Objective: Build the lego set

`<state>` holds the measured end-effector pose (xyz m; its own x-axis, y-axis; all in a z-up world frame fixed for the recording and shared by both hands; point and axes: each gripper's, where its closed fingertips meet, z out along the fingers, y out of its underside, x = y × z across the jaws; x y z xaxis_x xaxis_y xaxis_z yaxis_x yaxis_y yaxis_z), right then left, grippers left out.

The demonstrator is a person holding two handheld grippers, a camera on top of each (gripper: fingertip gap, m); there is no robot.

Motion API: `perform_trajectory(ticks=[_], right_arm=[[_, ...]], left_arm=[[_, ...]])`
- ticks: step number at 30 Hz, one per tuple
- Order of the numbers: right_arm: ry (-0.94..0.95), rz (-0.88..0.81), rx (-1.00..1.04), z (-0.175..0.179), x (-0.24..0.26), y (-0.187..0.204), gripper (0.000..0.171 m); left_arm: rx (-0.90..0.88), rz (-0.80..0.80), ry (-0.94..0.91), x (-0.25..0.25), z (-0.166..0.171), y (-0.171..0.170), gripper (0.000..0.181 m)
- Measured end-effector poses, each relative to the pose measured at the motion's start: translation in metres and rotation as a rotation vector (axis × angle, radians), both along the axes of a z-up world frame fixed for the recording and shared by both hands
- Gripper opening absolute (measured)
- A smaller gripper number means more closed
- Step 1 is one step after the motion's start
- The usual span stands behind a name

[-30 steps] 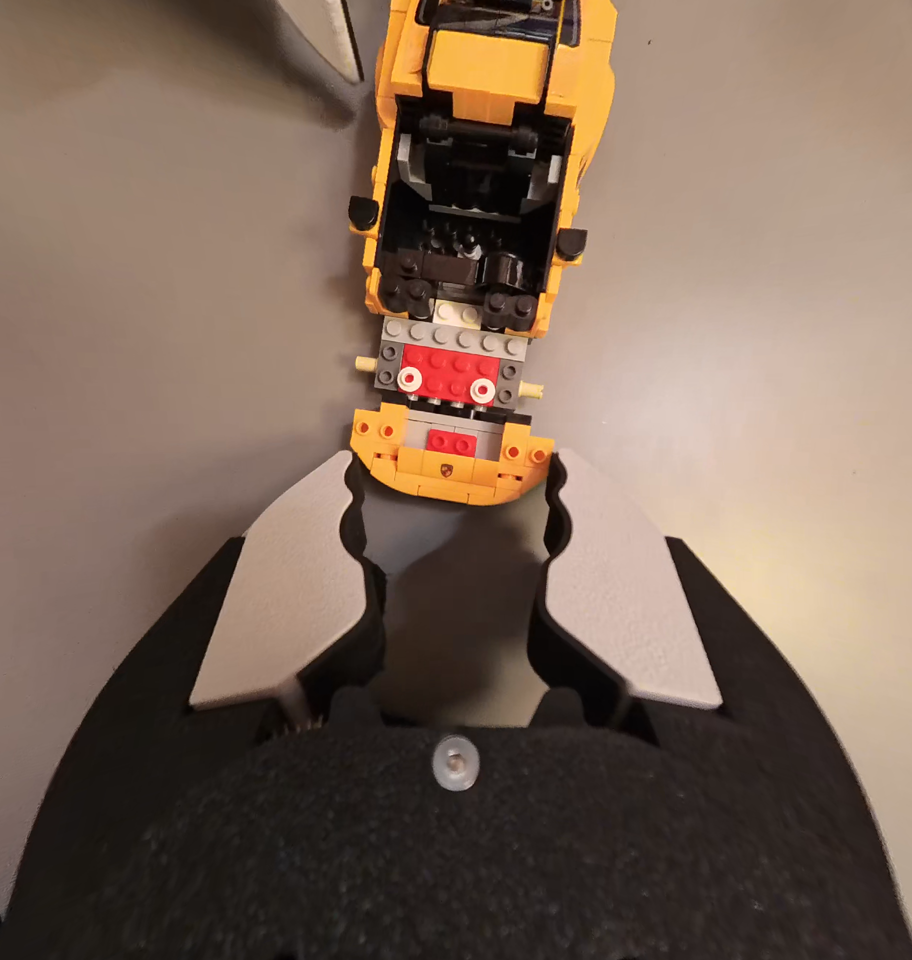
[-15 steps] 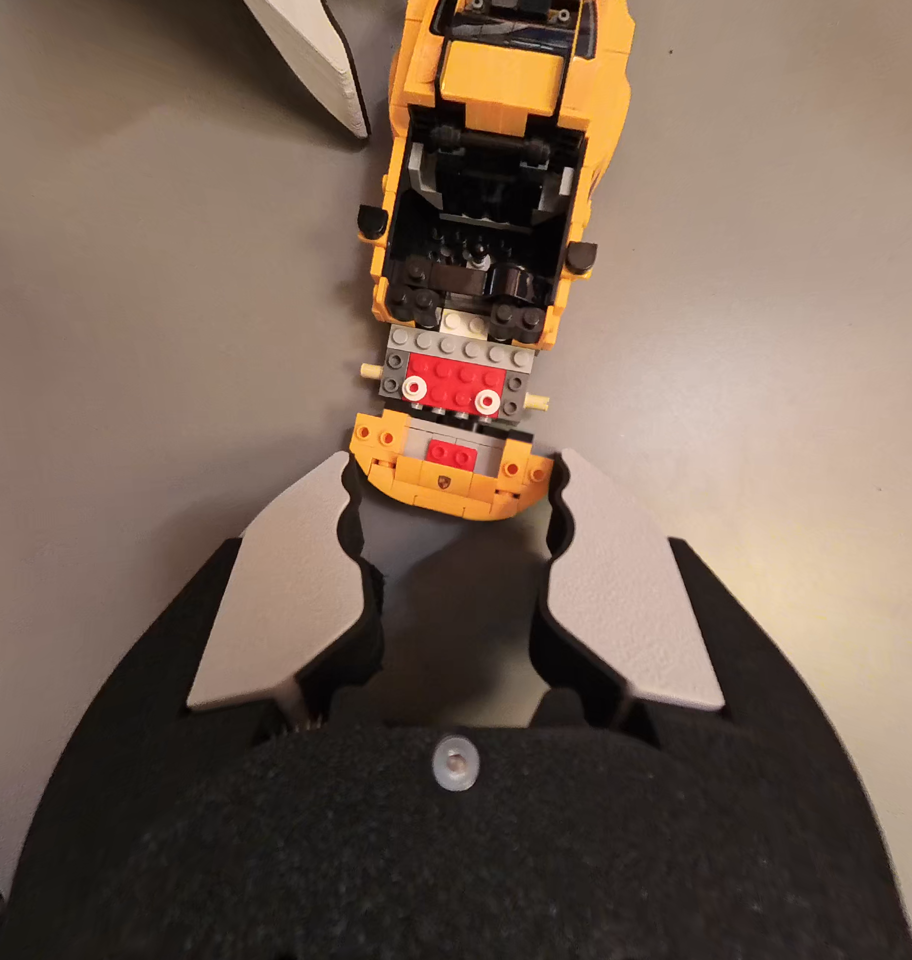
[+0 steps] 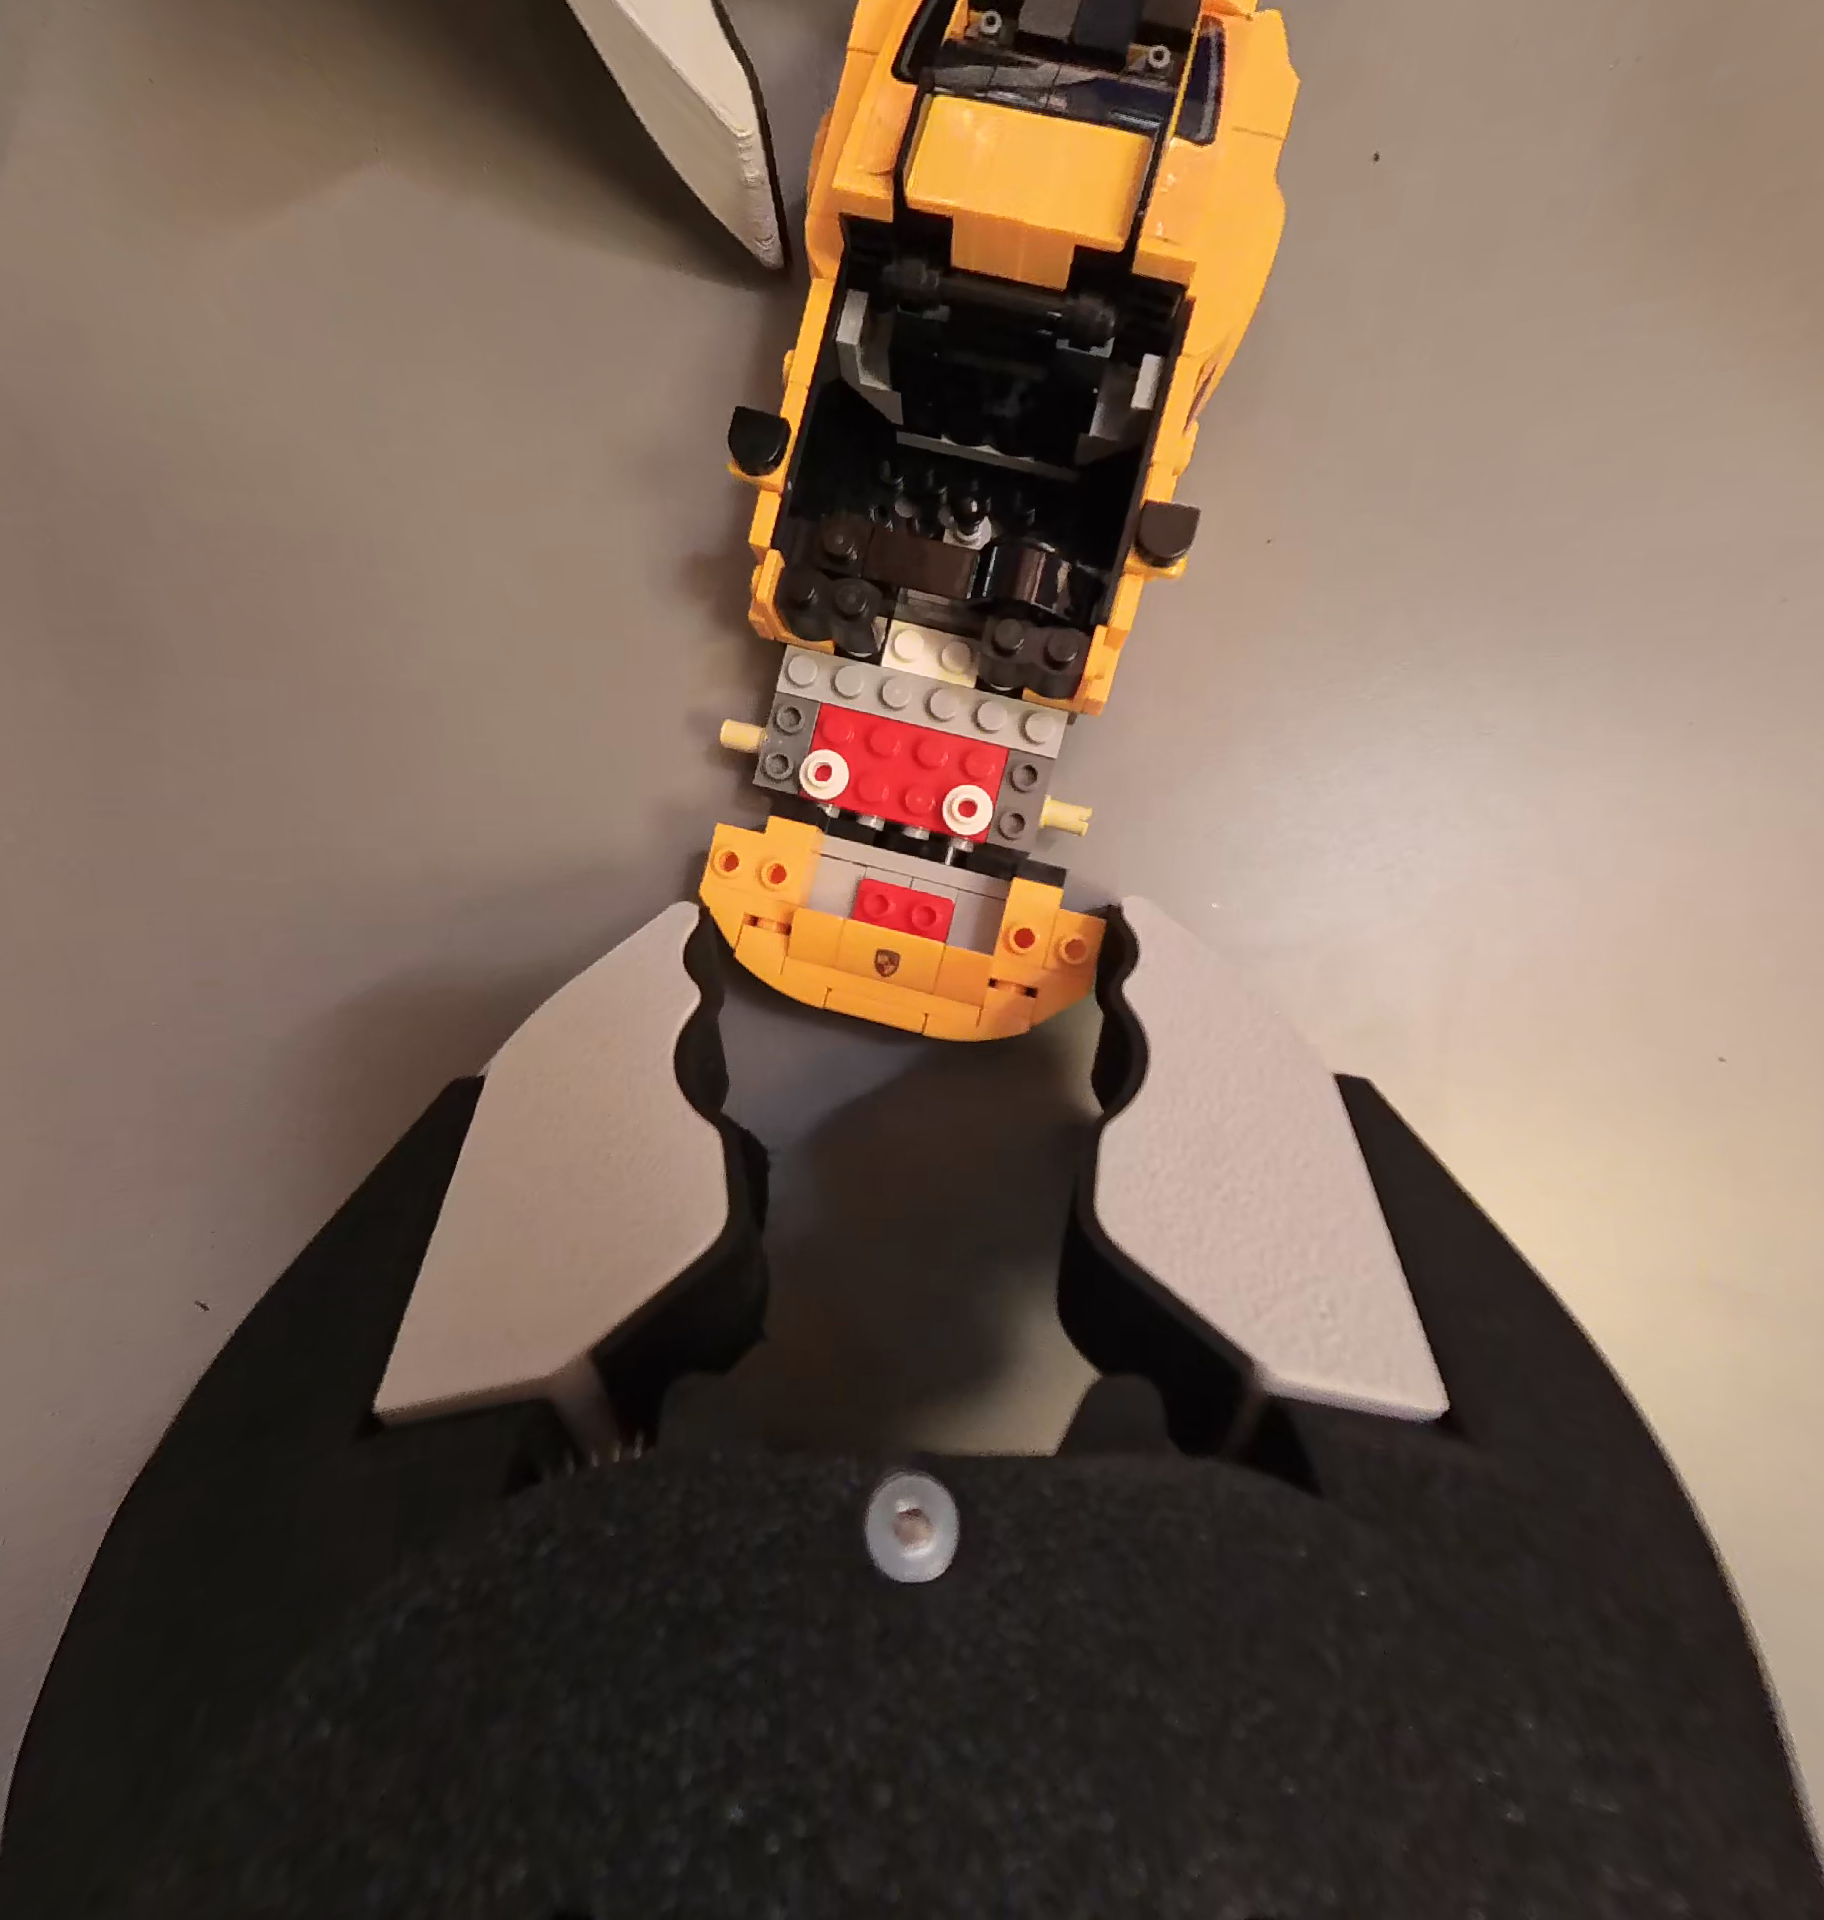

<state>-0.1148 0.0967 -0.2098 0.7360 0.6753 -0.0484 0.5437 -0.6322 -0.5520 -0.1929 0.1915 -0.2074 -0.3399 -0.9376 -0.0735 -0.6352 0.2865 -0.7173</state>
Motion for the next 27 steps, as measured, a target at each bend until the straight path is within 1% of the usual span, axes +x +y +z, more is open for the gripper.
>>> perform_trajectory(ticks=[12,17,23,27], right_arm=[[-0.009,0.000,0.021,0.000,0.001,0.001,0.071],[-0.007,-0.010,0.033,0.003,0.004,0.001,0.075],[-0.003,-0.058,0.068,0.010,0.011,-0.004,0.079],[-0.013,-0.097,0.094,0.013,0.013,-0.013,0.079]], left_arm=[[0.002,0.008,-0.004,-0.002,0.001,0.003,0.060],[0.000,0.013,-0.018,-0.002,0.005,0.005,0.060],[-0.014,0.002,-0.050,-0.002,0.012,0.004,0.061],[0.010,-0.022,-0.055,-0.003,0.017,0.007,0.064]])
